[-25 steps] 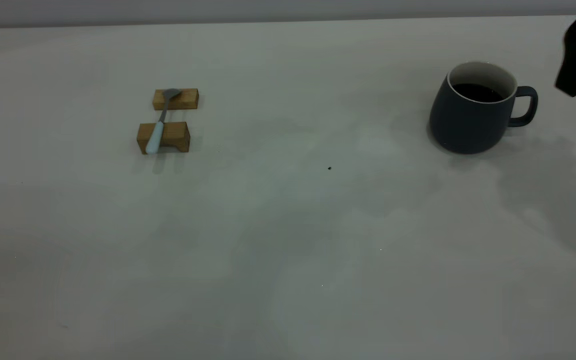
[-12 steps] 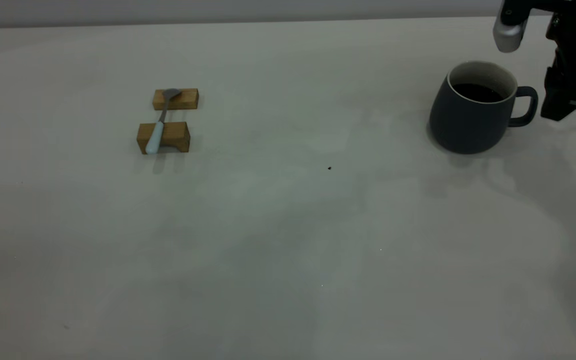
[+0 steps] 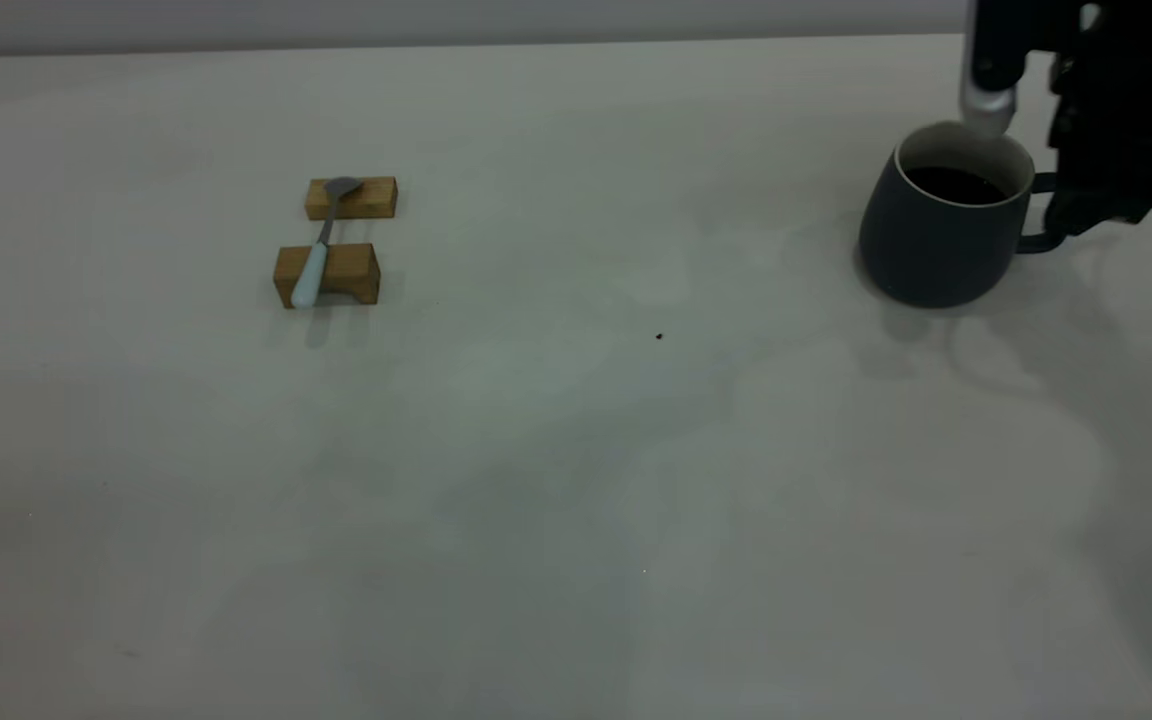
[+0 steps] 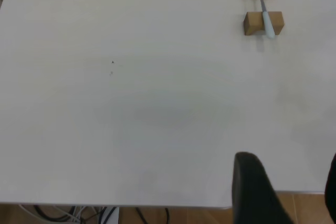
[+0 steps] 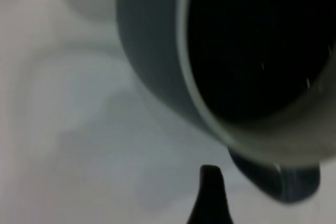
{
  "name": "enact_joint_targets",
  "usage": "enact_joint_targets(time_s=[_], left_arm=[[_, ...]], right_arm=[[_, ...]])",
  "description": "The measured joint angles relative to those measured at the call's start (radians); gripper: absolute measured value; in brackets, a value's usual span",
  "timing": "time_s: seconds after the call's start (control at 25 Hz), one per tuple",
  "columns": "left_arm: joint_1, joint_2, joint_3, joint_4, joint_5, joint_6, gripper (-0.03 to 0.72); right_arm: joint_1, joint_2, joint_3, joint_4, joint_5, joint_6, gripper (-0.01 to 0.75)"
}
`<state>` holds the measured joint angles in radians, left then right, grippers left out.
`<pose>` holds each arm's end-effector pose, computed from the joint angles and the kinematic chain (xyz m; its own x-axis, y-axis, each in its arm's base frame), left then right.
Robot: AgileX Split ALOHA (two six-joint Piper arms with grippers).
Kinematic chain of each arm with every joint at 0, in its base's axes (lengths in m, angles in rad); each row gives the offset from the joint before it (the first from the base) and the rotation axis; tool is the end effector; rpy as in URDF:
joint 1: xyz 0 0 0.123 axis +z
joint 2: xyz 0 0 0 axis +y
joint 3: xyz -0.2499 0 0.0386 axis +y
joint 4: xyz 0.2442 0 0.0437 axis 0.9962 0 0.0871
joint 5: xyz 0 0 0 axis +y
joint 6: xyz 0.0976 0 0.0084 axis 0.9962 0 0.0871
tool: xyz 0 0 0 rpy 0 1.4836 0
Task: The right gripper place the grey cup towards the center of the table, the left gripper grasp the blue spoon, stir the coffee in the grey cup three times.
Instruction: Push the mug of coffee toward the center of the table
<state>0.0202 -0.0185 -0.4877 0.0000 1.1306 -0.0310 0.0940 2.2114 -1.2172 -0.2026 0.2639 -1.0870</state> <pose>0.0259 0.0005 0.2633 -0.5108 -0.0413 -0.8587 -0.0360 0.9990 -0.0266 0.3873 0.0313 0.0294 -0.1898 -0.9796 -0.0657 -0.8981 0.2003 -0.3915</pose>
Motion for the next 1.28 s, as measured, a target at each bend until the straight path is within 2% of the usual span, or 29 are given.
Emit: enact_joint_targets(time_s=[0.24,0.36,0.52,0.68,0.72,0.96,1.28], left_arm=[[0.000,0.000,0.000,0.000,0.000,0.000,0.409],[0.000,0.000,0.000,0.000,0.000,0.000,0.409],[0.000,0.000,0.000,0.000,0.000,0.000,0.409],[0.000,0.000,0.000,0.000,0.000,0.000,0.409],[0.000,0.000,0.000,0.000,0.000,0.000,0.409],[0.000,0.000,0.000,0.000,0.000,0.000,0.409],[0.000,0.000,0.000,0.000,0.000,0.000,0.409]], right_arm=[[0.018,0.033,0.000,-0.002,-0.063,-0.021,0.620],[0.027,0.050,0.000,0.003,-0.070,-0.021,0.566],[0.047,0.050,0.000,0.044,-0.070,-0.021,0.415],[0.067,0.053,-0.001,0.127,-0.061,-0.021,0.209],[0.070,0.053,-0.002,0.152,-0.058,-0.021,0.180],[0.122,0.053,-0.005,0.278,-0.027,-0.021,0.177],[0.287,0.057,-0.005,0.392,-0.037,0.003,0.176]])
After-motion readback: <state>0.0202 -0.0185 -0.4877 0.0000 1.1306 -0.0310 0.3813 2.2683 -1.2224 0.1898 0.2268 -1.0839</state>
